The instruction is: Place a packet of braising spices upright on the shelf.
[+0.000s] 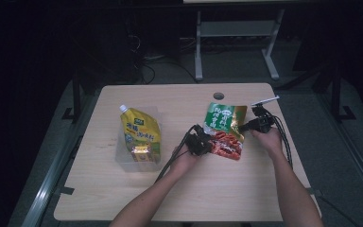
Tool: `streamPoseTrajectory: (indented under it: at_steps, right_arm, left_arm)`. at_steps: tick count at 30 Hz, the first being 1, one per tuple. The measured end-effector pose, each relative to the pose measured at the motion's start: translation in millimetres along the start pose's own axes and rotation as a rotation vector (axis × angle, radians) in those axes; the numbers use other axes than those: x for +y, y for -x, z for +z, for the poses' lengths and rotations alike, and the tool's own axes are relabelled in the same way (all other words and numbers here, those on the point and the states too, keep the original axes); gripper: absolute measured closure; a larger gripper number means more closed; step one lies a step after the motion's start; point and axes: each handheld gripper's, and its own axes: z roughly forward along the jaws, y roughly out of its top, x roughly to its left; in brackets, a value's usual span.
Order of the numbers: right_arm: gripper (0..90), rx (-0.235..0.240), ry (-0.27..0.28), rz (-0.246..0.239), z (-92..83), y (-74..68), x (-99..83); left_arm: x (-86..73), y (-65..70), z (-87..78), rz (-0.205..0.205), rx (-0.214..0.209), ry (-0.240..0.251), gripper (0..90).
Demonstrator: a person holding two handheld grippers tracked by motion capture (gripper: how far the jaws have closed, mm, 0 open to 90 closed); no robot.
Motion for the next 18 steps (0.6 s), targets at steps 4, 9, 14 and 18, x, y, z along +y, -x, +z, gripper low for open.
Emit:
streamPoseTrajectory:
  at_steps: [4, 9, 14, 18]
  right_arm:
    - [89.6, 0.002, 0.002, -0.012, -1.4, -1.3, 0.3]
    - [89.8, -0.008, 0.01, -0.034, -4.5, -5.7, 0.5]
    - [89.8, 0.007, 0.018, -0.047, -8.0, -9.0, 1.0]
    - [89.4, 0.005, 0.016, -0.044, -5.3, -7.3, 1.0]
  left_arm:
    - [-0.3, 0.6, 0.8, -0.011, 0.001, 0.012, 88.8]
    - [-0.2, 1.9, 1.0, -0.015, 0.002, 0.017, 85.3]
    - [0.1, 2.5, 0.9, -0.014, 0.005, 0.012, 84.9]
    - [0.8, 1.9, 0.7, -0.006, 0.008, 0.004, 84.9]
